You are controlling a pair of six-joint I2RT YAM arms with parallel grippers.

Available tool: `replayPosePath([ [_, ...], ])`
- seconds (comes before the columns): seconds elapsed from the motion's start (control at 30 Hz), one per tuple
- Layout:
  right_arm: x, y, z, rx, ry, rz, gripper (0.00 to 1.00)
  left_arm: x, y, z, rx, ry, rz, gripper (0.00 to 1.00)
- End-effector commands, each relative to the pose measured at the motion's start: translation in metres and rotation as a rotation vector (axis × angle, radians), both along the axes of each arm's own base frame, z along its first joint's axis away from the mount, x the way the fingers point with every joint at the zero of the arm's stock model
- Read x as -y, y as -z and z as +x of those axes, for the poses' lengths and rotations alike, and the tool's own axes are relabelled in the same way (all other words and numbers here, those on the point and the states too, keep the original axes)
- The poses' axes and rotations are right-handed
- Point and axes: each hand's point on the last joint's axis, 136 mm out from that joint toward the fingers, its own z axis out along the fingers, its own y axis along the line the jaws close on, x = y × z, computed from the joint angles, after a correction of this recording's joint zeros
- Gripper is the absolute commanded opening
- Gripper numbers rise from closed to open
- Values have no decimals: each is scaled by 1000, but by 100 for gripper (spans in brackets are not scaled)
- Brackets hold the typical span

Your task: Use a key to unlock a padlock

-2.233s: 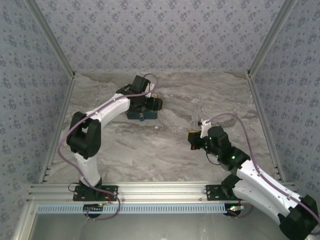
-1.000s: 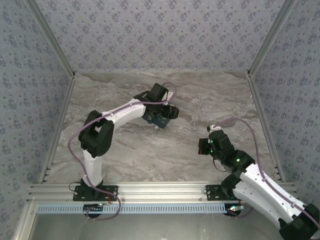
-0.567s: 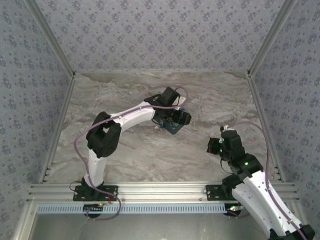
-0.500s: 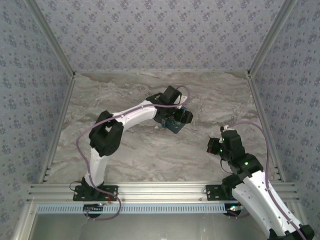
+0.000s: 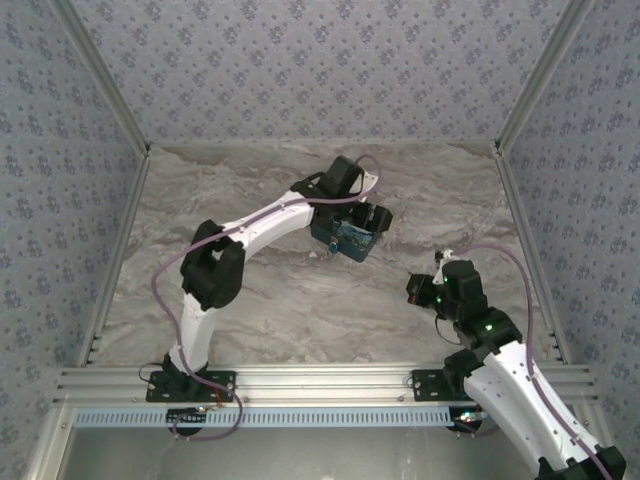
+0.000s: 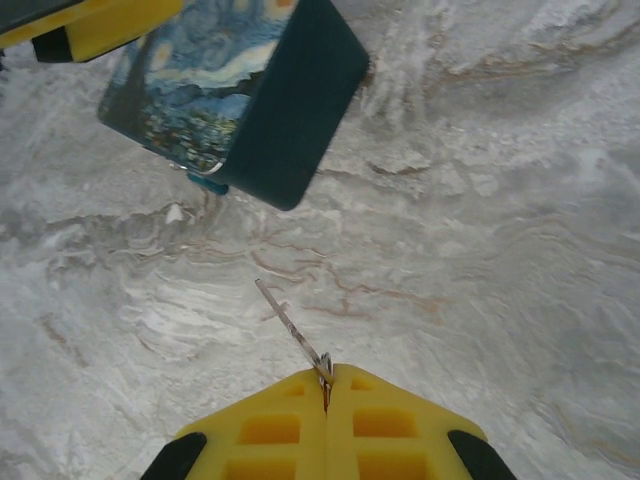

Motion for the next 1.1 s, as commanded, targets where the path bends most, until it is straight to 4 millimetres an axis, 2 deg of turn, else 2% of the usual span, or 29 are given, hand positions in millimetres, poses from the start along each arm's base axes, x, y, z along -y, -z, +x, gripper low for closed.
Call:
replayPosePath([
  [0.0,-16,-3,2,40,-74,61,0,-27,-75,-1,156,-6,-133,79],
  [0.07,-24,-7,3,65,-104,93,0,-52,-83,-6,187,-33,-161,79],
  [0.13,-31,-11,4,91,-131,123,0,-76,-82,-10,203,-66,-184,79],
  [0.27,-41,-17,8,128,-153,169,0,-122,-67,-20,195,-127,-214,79],
  [0.37,-45,-20,11,148,-164,181,0,-140,-46,-29,158,-135,-239,79],
  [0.57,-52,-19,12,146,-188,175,0,-139,-5,-41,141,-75,-271,78],
  [0.83,-54,-14,17,127,-181,154,0,-125,31,-31,141,-36,-305,74],
  [0.97,-67,-19,30,105,-220,170,0,-119,43,-28,132,-18,-318,73],
  [1.07,-81,-26,51,94,-242,221,0,-117,50,-28,128,-8,-321,73],
])
